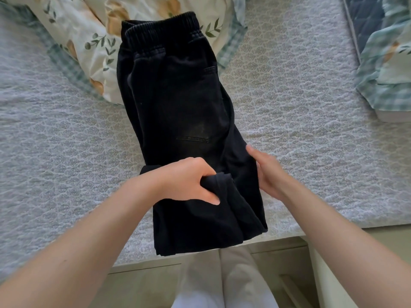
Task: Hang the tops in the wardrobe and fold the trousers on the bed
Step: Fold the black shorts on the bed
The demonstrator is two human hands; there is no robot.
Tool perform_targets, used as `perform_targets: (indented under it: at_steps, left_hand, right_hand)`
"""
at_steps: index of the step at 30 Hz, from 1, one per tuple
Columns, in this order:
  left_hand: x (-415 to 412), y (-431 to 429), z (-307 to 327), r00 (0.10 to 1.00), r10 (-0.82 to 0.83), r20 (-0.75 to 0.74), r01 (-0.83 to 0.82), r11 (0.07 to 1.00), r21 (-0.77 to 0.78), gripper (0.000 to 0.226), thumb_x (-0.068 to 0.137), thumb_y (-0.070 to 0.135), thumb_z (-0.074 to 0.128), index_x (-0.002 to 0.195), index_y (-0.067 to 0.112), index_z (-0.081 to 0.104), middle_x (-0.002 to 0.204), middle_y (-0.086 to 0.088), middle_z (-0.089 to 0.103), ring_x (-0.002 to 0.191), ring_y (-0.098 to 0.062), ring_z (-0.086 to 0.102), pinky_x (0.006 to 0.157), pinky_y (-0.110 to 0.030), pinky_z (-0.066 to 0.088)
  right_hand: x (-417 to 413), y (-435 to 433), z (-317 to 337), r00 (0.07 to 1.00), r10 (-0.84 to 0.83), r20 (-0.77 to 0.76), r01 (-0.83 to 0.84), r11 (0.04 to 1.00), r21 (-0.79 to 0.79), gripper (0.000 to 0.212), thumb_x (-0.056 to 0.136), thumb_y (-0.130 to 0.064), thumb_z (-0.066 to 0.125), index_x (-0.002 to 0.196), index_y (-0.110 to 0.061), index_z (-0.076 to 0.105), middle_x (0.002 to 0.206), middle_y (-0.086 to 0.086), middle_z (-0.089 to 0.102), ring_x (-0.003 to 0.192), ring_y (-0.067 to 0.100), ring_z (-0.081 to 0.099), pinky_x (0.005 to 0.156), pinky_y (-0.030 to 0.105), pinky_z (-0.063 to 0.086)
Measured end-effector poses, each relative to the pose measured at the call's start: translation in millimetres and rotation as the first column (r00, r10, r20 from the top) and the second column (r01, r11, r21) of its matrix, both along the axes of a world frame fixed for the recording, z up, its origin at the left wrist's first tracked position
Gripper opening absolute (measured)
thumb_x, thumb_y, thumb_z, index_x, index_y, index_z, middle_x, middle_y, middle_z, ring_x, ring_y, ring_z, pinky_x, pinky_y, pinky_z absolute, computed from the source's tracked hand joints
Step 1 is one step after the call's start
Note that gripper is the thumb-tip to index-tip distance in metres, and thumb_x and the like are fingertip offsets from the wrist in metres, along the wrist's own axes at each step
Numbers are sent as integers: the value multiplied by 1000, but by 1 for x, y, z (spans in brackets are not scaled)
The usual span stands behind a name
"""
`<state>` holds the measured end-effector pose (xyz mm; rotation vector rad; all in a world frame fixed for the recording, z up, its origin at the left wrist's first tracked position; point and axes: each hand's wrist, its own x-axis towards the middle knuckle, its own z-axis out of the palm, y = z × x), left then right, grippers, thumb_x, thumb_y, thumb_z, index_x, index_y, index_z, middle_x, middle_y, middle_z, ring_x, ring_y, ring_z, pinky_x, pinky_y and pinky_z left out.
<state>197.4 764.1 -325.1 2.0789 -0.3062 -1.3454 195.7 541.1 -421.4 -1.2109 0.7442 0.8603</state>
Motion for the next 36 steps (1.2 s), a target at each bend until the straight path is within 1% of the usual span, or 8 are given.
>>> perform_targets:
  at_steps: [4,10,14,17,23,28,33,36]
  left_hand:
    - [-1,3,1,1000,7,-18,-7,1000,-15,21,80,37,78,86,18,72,83,-2,72,77,-16,68,77,-44,55]
    - [1,11,-8,998,66,-2,-66,997,-29,23,79,39,78,83,18,71,83,-6,71,79,-21,68,77,-47,56]
    - [7,10,-17,976,195,97,-186,978,-97,26,85,36,74,66,30,57,62,14,57,59,-6,53,60,-28,46]
    - [15,8,-26,958,249,143,-234,966,-111,21,89,37,69,71,33,58,67,13,56,67,-7,56,74,-34,53]
    - [37,-15,-54,936,282,210,-260,958,-124,22,93,36,64,75,26,57,70,6,55,62,-13,52,62,-29,45]
    - [46,-31,-102,886,321,336,-350,936,28,24,91,41,66,96,19,61,84,3,61,74,-17,60,65,-32,50]
    - [26,-25,-108,720,239,652,-344,938,35,40,88,35,69,122,17,56,114,2,58,104,-18,54,88,-36,50]
    - [-2,13,-103,464,217,859,-294,952,-82,35,87,7,66,121,7,62,117,-6,62,112,-24,55,96,-39,48]
  right_hand:
    - [15,0,-6,983,180,39,-157,931,-329,37,91,-33,65,112,-3,66,99,11,73,94,25,71,84,36,56]
    - [2,18,5,746,637,191,-182,472,-862,23,91,-33,64,95,-14,52,94,-2,51,85,14,47,71,24,31]
    - [-11,22,11,664,684,300,-207,555,-806,28,91,-32,65,111,-16,55,110,-4,45,93,10,48,80,19,36]
    - [-8,15,22,738,560,376,-284,764,-580,33,100,-40,44,111,-20,68,111,-7,63,104,5,58,91,26,45]
    - [1,7,9,875,483,43,-479,874,-77,102,79,-85,14,110,-4,68,103,22,65,98,36,62,106,56,41]
    - [11,3,0,919,394,-32,-391,894,-221,55,99,-58,32,114,-18,66,109,7,71,95,22,69,85,37,56]
    - [4,-11,-6,547,821,163,-382,418,-824,42,97,-18,54,138,-18,43,123,0,52,101,15,58,83,33,52]
    - [9,-15,1,8,979,202,-81,202,-976,51,93,3,46,142,-14,45,139,11,46,126,29,48,100,41,46]
